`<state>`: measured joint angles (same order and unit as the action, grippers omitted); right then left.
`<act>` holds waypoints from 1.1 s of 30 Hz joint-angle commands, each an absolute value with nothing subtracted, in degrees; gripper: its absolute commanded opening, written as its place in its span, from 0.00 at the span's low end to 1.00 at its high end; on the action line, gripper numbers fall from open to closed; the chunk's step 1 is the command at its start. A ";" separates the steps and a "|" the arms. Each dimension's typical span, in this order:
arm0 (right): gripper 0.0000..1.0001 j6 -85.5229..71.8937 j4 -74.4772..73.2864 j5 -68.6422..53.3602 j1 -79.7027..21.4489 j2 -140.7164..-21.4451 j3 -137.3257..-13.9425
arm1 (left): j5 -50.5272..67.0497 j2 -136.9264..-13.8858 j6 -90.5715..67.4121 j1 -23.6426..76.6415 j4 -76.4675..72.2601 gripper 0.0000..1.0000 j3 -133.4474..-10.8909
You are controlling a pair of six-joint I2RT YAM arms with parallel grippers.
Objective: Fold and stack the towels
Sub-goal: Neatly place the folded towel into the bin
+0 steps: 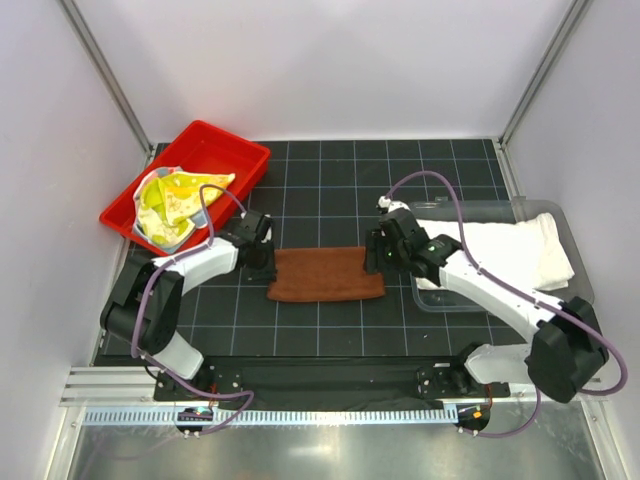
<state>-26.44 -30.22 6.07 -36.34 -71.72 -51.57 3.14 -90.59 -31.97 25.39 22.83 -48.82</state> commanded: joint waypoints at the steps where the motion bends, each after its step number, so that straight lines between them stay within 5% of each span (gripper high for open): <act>1: 0.61 -29.96 -24.10 4.31 -36.65 -74.70 -50.54 | -6.40 -88.77 -30.24 25.14 30.40 0.00 -49.84; 8: 0.71 -35.33 -20.66 2.55 -36.65 -84.71 -51.07 | -11.34 -87.98 -31.46 24.44 34.71 0.00 -48.60; 22: 0.66 -36.21 -8.88 -2.90 -36.65 -94.57 -48.78 | -10.02 -87.45 -31.90 24.17 35.16 0.01 -49.31; 33: 0.40 -37.09 -9.14 -3.95 -37.00 -96.06 -47.64 | -8.09 -87.45 -33.39 24.17 33.93 0.01 -49.04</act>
<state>-36.25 -9.23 -2.96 -36.32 -94.17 -48.73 -8.86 -87.96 -32.38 24.45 33.36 -49.08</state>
